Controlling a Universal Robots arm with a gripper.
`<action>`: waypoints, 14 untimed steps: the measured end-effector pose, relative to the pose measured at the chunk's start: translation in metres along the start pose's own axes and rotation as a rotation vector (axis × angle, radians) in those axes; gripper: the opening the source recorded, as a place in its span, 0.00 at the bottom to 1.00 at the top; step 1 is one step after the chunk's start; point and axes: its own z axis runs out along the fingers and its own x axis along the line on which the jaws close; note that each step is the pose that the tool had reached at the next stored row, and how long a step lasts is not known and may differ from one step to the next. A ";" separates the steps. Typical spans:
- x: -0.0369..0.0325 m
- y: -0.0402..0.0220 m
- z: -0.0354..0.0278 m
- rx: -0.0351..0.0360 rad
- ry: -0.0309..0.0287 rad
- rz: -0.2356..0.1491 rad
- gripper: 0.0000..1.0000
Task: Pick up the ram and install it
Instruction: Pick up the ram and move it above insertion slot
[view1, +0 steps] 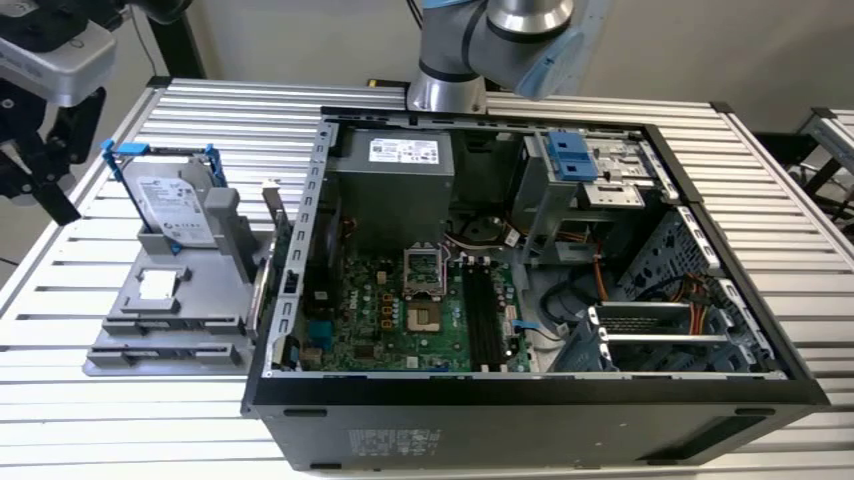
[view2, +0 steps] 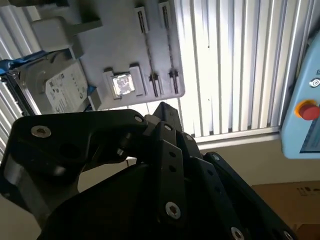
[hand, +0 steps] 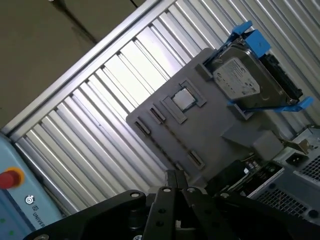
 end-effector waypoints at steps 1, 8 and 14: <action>0.0000 0.0000 0.0000 -0.0002 0.0006 -0.018 0.00; 0.0000 0.0000 0.0000 -0.0021 0.0047 -0.145 0.00; 0.0000 -0.0001 0.0000 -0.0017 0.0068 -0.254 0.00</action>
